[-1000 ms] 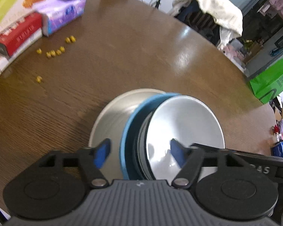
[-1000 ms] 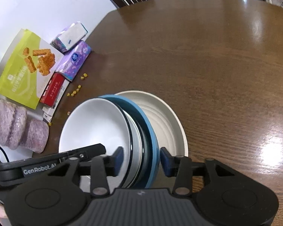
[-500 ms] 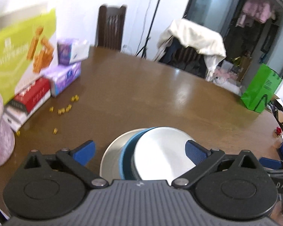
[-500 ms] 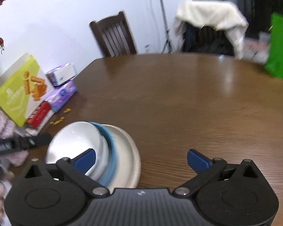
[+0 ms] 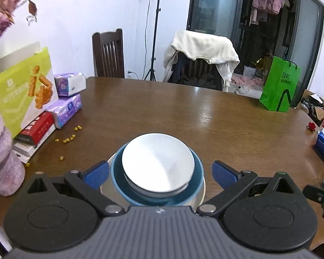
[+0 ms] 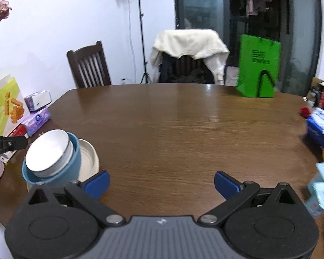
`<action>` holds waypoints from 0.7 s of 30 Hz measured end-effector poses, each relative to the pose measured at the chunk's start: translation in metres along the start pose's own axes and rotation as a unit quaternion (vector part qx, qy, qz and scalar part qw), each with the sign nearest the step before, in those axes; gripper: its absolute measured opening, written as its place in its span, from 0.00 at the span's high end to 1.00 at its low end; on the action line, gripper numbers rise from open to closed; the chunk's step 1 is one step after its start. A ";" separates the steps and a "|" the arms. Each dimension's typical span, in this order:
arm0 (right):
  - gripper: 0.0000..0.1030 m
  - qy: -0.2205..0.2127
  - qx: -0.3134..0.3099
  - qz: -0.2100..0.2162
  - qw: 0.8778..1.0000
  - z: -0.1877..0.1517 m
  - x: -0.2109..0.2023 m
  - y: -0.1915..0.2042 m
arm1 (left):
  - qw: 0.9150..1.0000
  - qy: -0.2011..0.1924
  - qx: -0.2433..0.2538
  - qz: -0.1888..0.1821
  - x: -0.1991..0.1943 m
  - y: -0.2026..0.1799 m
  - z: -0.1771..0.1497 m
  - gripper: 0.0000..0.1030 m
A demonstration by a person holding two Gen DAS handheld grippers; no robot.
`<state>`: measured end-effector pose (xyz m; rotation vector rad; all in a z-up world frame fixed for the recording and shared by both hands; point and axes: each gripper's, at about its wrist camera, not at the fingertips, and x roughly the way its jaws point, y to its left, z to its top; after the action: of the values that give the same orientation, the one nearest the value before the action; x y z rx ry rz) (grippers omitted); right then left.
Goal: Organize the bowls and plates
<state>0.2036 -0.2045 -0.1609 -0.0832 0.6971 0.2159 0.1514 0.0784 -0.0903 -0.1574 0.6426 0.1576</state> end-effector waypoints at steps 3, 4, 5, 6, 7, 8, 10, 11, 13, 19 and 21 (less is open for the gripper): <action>0.00 -0.012 -0.002 -0.009 1.000 -0.018 -0.023 -0.011 | 1.000 -0.009 0.001 0.008 -0.020 -0.008 -0.011 0.00; 0.00 -0.014 -0.003 -0.011 1.000 -0.023 -0.031 -0.013 | 1.000 -0.009 -0.002 0.010 -0.025 -0.010 -0.015 0.00; 0.00 -0.016 -0.002 -0.012 1.000 -0.029 -0.038 -0.017 | 1.000 -0.007 -0.006 0.011 -0.031 -0.012 -0.019 0.00; 0.00 -0.017 -0.002 -0.012 1.000 -0.034 -0.044 -0.019 | 1.000 -0.005 -0.009 0.012 -0.037 -0.014 -0.023 0.00; 0.00 -0.018 0.000 -0.012 1.000 -0.040 -0.052 -0.024 | 1.000 -0.003 -0.012 0.011 -0.044 -0.017 -0.029 0.00; 0.00 -0.021 0.003 -0.014 1.000 -0.046 -0.060 -0.028 | 1.000 -0.001 -0.010 0.010 -0.049 -0.020 -0.033 0.00; 0.00 -0.025 0.008 -0.014 1.000 -0.056 -0.075 -0.033 | 1.000 -0.002 -0.003 0.008 -0.065 -0.027 -0.043 0.00; 0.00 -0.028 0.012 -0.012 0.999 -0.061 -0.083 -0.036 | 1.000 -0.005 -0.001 0.006 -0.072 -0.031 -0.047 0.00; 0.00 -0.032 0.014 -0.010 0.999 -0.070 -0.098 -0.039 | 1.000 -0.009 0.004 0.002 -0.087 -0.036 -0.055 0.00; 0.00 -0.052 0.020 -0.009 0.998 -0.091 -0.142 -0.047 | 1.000 -0.011 0.010 -0.016 -0.127 -0.050 -0.077 0.00; 0.00 -0.059 0.022 -0.009 0.998 -0.097 -0.156 -0.049 | 1.000 -0.011 0.012 -0.020 -0.138 -0.053 -0.083 0.00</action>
<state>0.0375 -0.2931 -0.1348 -0.0354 0.5835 0.1863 0.0037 -0.0025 -0.0672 -0.1443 0.6179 0.1137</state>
